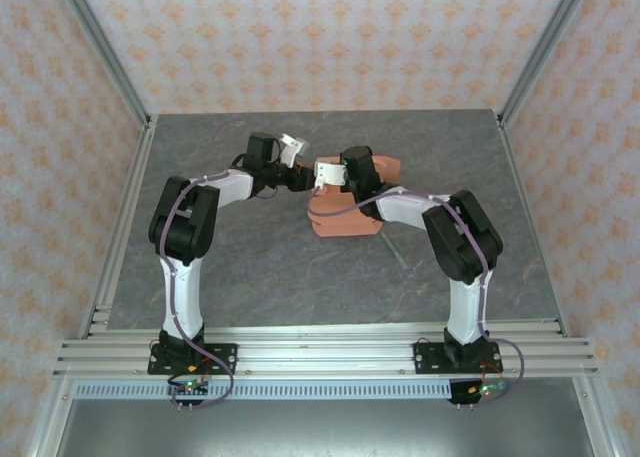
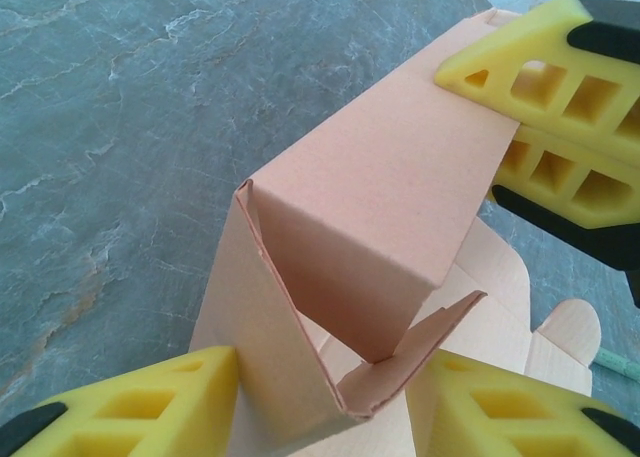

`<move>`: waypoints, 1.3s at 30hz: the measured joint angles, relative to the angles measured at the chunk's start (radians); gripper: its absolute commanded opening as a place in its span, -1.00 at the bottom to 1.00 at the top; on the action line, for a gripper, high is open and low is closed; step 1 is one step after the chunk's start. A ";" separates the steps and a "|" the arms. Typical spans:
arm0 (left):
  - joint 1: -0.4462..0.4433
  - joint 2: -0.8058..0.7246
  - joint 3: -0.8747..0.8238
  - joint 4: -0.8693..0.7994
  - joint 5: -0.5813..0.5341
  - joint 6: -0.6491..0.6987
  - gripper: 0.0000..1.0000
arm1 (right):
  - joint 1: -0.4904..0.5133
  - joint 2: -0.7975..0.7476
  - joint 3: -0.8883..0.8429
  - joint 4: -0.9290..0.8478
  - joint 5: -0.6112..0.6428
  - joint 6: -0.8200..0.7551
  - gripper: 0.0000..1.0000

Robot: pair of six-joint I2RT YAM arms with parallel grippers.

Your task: Fold the paper box

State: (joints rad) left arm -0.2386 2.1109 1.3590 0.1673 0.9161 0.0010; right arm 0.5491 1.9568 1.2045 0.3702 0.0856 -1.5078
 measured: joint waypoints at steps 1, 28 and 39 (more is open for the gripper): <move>-0.002 0.002 0.002 0.001 -0.001 0.000 -0.07 | -0.002 0.000 0.000 0.000 -0.001 0.002 -1.00; -0.004 0.000 -0.044 0.048 -0.033 -0.010 0.02 | -0.012 -0.002 0.035 -0.072 -0.024 0.027 -1.00; -0.004 0.000 -0.043 0.047 -0.030 -0.010 0.06 | -0.013 -0.004 0.038 -0.082 -0.031 0.039 -1.00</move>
State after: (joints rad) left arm -0.2428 2.1113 1.3155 0.2146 0.8860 -0.0090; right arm 0.5358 1.9526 1.2427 0.2878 0.0551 -1.4689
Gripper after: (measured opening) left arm 0.521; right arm 0.038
